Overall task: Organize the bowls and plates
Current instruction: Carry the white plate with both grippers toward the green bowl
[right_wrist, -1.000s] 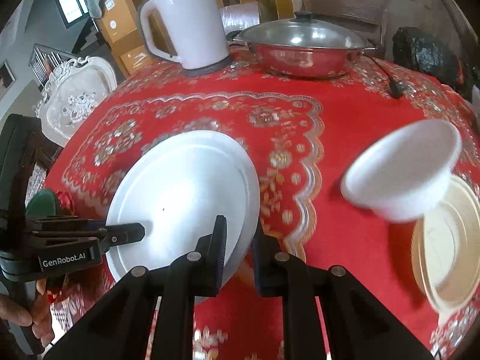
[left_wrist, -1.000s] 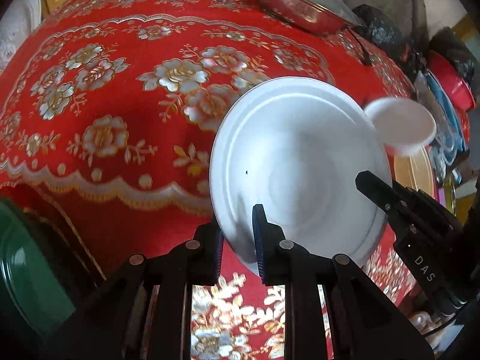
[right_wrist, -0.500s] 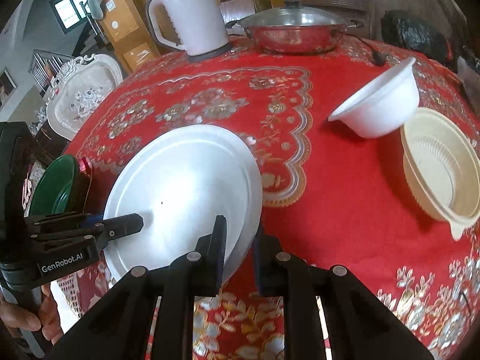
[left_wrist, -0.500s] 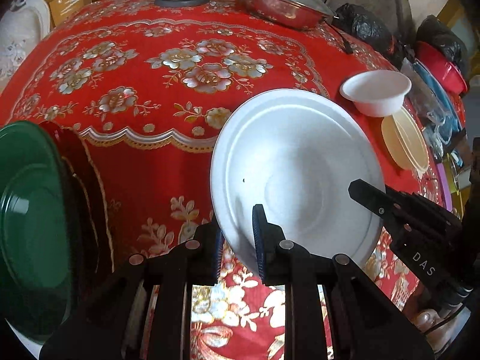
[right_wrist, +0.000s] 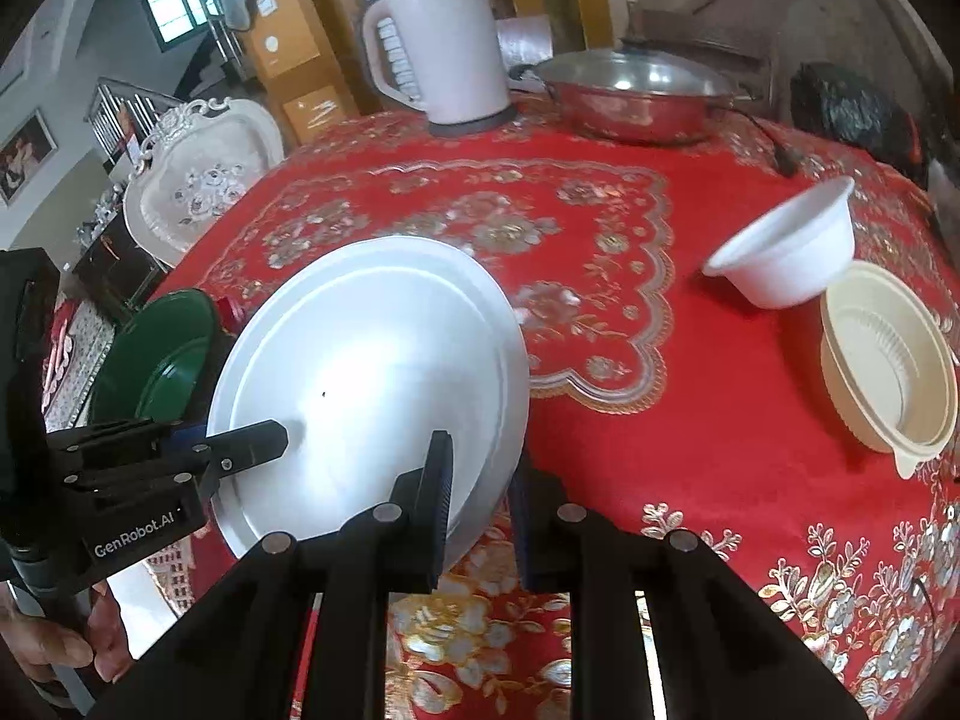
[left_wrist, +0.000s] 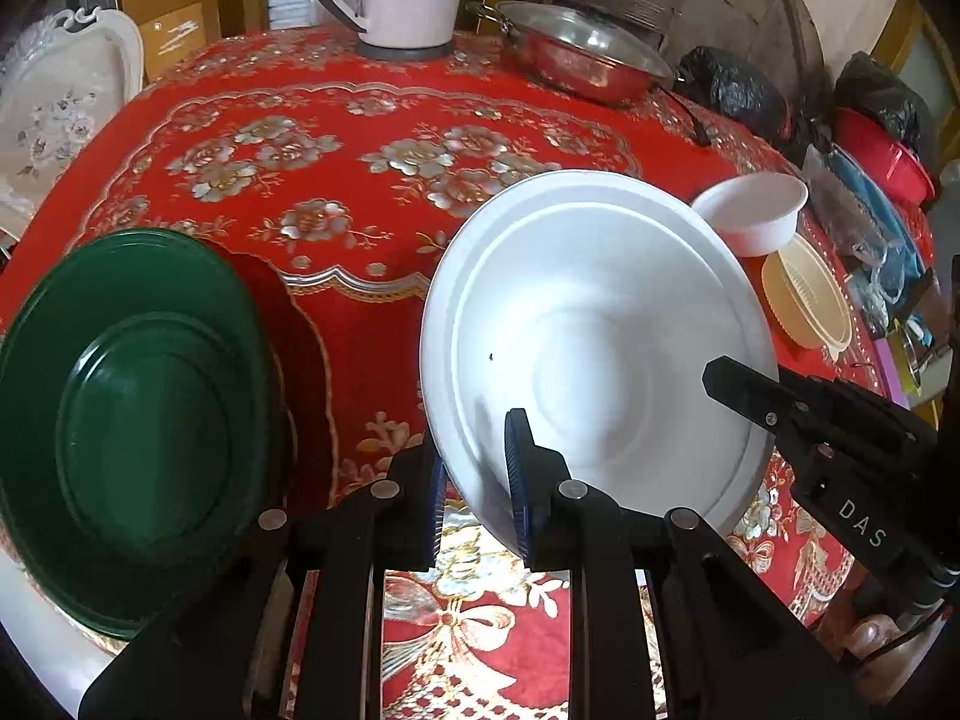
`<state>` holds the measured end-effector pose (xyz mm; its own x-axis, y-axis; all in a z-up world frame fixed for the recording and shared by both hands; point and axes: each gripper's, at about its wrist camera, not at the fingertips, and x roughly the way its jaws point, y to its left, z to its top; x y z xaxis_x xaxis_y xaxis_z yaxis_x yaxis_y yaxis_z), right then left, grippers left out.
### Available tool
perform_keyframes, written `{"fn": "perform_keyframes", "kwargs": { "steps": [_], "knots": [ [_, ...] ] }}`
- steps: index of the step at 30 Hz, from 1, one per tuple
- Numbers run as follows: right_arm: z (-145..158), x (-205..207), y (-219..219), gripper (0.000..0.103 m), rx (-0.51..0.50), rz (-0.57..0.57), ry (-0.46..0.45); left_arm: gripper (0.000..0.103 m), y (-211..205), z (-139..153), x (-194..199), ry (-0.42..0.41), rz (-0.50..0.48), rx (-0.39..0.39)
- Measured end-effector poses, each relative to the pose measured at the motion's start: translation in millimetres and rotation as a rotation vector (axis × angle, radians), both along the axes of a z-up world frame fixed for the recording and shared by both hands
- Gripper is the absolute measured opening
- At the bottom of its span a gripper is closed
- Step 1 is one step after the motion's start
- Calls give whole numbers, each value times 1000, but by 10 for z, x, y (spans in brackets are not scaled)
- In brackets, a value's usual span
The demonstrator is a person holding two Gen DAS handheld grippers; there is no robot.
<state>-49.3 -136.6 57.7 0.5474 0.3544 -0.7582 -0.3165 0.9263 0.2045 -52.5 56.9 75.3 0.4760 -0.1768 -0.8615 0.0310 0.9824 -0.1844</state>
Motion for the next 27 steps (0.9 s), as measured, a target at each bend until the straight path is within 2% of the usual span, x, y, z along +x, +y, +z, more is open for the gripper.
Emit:
{"fn": "perform_keyframes", "kwargs": {
  "steps": [14, 27],
  "knots": [
    [105, -74, 166, 18, -21, 30, -25, 17, 163, 113, -148, -45, 26, -16],
    [272, -17, 563, 18, -9, 97, -57, 18, 573, 285, -325, -109, 115, -7]
  ]
}}
